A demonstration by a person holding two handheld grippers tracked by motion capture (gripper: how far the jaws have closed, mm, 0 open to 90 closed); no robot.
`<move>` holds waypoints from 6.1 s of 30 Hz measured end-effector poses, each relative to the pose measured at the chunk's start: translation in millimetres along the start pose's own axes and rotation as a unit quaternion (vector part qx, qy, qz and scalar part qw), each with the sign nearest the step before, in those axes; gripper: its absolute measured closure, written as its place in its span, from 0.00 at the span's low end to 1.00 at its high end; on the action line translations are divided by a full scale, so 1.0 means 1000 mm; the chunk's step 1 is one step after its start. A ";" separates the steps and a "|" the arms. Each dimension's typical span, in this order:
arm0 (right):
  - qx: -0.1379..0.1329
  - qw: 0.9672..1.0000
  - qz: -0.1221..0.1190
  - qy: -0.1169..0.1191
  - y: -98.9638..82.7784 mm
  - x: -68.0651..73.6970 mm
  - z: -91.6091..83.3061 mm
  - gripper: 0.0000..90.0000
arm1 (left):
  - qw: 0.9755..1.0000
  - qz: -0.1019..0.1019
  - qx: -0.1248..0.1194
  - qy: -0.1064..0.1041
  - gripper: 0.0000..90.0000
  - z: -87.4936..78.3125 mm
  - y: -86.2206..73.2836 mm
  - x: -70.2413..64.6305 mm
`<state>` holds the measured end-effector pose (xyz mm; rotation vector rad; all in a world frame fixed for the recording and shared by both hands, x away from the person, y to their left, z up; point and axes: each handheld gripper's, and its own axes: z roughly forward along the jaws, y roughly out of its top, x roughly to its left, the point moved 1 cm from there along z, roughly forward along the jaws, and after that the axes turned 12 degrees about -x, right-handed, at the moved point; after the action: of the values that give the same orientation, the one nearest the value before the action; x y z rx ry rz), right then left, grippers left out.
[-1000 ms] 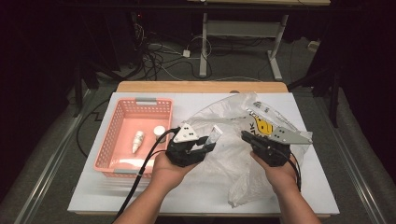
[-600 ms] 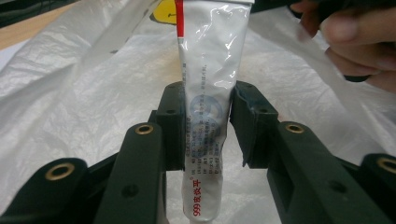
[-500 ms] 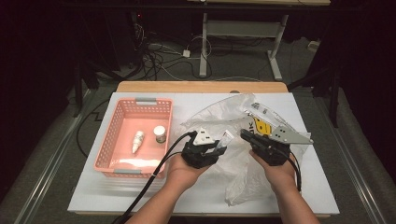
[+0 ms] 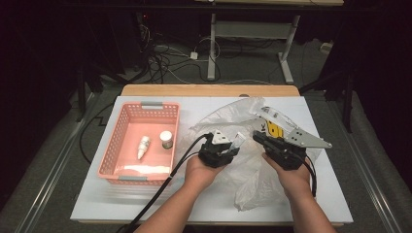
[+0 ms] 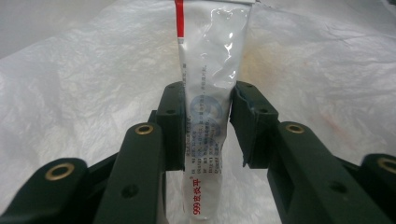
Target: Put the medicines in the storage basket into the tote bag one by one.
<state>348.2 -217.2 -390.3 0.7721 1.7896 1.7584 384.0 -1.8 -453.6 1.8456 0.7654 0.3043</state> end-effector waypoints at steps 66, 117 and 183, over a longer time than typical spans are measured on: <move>0.012 1.000 -0.003 -0.013 -0.007 -0.008 -0.009 1.00 | 0.999 -0.004 -0.022 -0.040 0.00 -0.086 -0.018 -0.019; 0.012 1.000 -0.002 -0.015 -0.008 -0.012 -0.012 1.00 | 0.988 -0.058 -0.047 0.134 0.00 -0.199 -0.039 0.077; 0.004 1.000 0.006 -0.017 -0.006 -0.016 -0.015 1.00 | 0.972 -0.112 0.148 0.142 0.46 -0.104 -0.017 0.165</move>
<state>348.9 -239.2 -396.5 0.8124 1.7754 1.7355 447.1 183.2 -450.7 1.9926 1.2630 0.3247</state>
